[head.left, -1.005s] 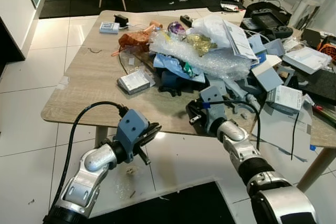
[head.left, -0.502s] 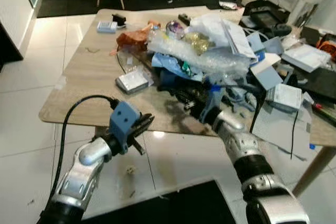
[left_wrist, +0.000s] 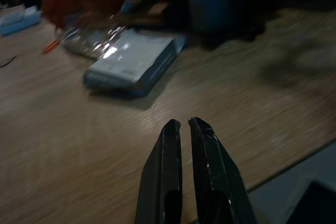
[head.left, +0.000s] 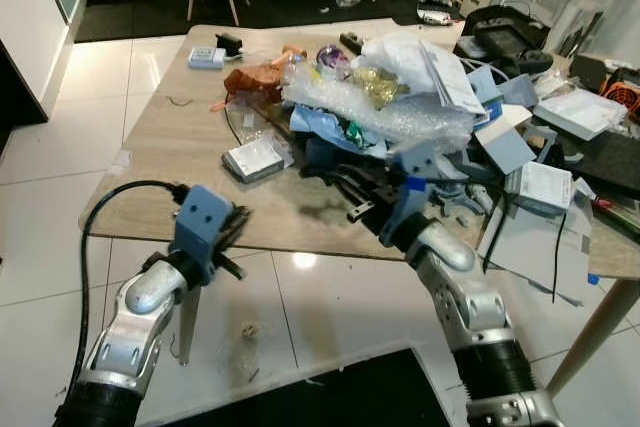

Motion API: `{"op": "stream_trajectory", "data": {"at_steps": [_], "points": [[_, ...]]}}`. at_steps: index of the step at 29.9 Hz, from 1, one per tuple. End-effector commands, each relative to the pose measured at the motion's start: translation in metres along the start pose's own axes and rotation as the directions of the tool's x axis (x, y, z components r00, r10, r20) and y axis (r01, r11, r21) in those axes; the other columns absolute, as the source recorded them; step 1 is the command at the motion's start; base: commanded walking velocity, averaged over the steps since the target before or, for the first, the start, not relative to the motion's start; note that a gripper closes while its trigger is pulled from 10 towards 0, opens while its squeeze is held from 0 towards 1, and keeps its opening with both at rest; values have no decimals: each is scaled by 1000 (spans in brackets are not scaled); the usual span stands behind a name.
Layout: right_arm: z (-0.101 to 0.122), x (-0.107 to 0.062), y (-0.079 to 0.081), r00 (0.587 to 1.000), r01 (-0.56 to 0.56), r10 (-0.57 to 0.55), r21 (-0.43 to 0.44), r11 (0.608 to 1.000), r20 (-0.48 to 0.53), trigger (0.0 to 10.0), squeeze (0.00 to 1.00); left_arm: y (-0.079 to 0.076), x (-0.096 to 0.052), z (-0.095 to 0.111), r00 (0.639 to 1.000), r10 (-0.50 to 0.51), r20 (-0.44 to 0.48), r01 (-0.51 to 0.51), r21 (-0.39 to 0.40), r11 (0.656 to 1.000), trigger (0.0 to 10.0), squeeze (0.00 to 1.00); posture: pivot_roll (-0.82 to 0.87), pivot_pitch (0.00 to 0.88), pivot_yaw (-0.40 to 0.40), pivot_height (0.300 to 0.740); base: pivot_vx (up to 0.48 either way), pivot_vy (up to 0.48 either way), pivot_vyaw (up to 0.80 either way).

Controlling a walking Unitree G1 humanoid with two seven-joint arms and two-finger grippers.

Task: Picking trash to rubbish bin

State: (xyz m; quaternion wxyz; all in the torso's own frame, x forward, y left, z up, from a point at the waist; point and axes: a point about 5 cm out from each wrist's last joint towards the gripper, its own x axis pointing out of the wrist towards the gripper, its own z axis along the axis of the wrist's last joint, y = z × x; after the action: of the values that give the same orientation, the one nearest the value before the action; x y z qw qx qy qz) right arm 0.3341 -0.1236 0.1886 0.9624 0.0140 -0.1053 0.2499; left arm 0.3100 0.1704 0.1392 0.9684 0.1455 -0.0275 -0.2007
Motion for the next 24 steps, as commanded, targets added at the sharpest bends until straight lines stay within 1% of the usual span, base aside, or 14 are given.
{"op": "stream_trajectory", "data": {"at_steps": [1,2,3,4,5,6,7,8,10,12,15,18,22,24], "points": [[-2,-13,-8,994,104,-103,-13,995,19,0,0,3,-4,-11,994,100,-52,-100,-6,995,10000,0,35,78,-10,740,0,0,0],[-2,-13,-8,994,104,-103,-13,995,19,0,0,3,-4,-11,994,100,-52,-100,-6,995,10000,0,35,78,-10,740,0,0,0],[-3,-17,-9,993,120,-120,0,993,14,2745,0,4,-4,-11,991,124,-50,-125,-29,992,10000,0,35,78,-10,740,0,0,0],[-5,-20,-9,991,134,-134,5,991,9,2745,0,4,-4,-10,988,147,-39,-149,-56,987,10000,0,33,78,-11,740,0,0,0],[-8,-23,-10,988,155,-155,-21,988,-7,7373,0,4,-4,-10,985,172,-34,-174,-102,979,10000,0,34,75,-13,740,0,0,0],[-11,-25,-11,986,169,-169,-28,985,-12,10000,0,2,-4,-10,980,198,-22,-199,-149,969,10000,0,34,74,-13,740,0,0,0],[-14,-27,-13,983,185,-186,-45,982,-12,10000,0,0,-4,-9,975,220,-15,-219,-185,958,10000,0,35,70,-13,740,0,0,0],[-14,-27,-13,983,185,-186,-45,982,-12,10000,0,0,-4,-9,975,220,-15,-219,-185,958,10000,0,35,70,-13,740,0,0,0],[-20,-27,-13,979,202,-204,-79,976,-16,10000,0,-7,-2,-9,971,239,-6,-234,-232,944,10000,0,39,65,-11,740,0,0,0],[-24,-25,-11,977,210,-212,-92,973,-23,10000,0,-12,1,-9,970,243,-7,-237,-258,937,10000,0,40,62,-12,740,0,0,0],[-24,-23,-10,976,214,-216,-76,974,-19,10000,0,-14,2,-9,968,250,-12,-245,-255,936,10000,0,41,60,-13,740,0,0,0],[-28,-21,-6,976,213,-216,-74,974,-27,10000,0,-18,6,-7,964,265,-1,-256,-251,933,10000,0,43,59,-19,740,0,0,-713],[-32,-21,-4,977,209,-212,-78,975,-33,10000,0,-21,7,-4,967,255,16,-243,-249,937,10000,0,43,61,-20,740,0,0,-800],[-35,-21,-3,977,207,-211,-80,975,-35,10000,0,-24,8,-2,970,242,27,-229,-237,944,10000,0,43,59,-23,740,0,0,-800]]}}
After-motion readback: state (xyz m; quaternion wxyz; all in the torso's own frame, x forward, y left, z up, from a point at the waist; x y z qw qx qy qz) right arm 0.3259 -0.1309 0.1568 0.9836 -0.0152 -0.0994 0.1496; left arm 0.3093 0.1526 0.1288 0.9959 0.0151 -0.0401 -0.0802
